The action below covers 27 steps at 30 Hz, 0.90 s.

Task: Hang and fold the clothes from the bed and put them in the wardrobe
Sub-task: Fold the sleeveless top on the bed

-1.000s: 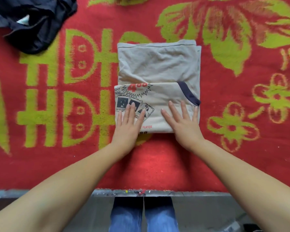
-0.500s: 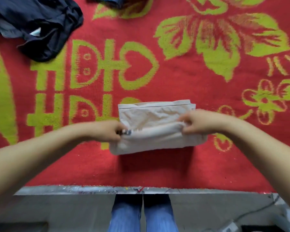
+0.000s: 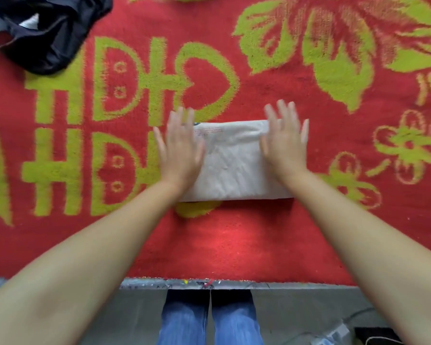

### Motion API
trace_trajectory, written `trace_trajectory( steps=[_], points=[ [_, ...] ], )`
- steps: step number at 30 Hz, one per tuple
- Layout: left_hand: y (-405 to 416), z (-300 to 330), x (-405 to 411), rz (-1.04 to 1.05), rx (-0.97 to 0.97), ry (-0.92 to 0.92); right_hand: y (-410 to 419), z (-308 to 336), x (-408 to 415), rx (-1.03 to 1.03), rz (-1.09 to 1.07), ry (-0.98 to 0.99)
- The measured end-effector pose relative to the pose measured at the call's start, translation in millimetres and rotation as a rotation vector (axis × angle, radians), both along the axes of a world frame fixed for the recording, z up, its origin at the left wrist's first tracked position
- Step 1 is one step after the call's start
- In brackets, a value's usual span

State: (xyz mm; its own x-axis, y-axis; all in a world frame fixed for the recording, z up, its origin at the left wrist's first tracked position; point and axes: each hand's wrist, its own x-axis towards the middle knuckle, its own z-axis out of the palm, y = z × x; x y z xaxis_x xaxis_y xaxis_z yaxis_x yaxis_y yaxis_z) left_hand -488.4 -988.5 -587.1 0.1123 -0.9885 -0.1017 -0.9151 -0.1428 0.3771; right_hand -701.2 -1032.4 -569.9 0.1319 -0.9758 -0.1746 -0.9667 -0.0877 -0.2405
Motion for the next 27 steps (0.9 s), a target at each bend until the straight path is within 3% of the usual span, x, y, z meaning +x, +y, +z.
trace_trajectory(
  steps=[2, 3, 8, 13, 16, 19, 23, 27],
  points=[
    [19, -14, -16, -0.301, 0.059, -0.150, 24, -9, 15, 0.027, 0.300, 0.057],
    [26, -21, -18, -0.342, 0.131, -0.174, 33, -16, 15, 0.090, 0.354, 0.100],
    [24, -40, 20, -0.193, 0.316, -0.203, 35, -38, -35, 0.288, 0.126, 0.214],
    [24, -24, 34, 0.013, 0.351, -0.210, 37, -27, -49, 0.231, 0.172, 0.284],
    [50, -19, 28, -0.319, 0.132, -0.264, 60, -15, -38, 0.124, 0.410, 0.206],
    [80, -22, 8, -0.658, 0.098, -0.237, 85, -19, -26, 0.139, 0.602, 0.164],
    [79, -27, -17, -0.540, 0.237, -0.269, 83, -31, -9, 0.214, 0.484, 0.240],
    [49, -2, -26, -0.479, 0.380, -0.253, 65, -2, 7, 0.380, 0.408, 0.238]
  ],
)
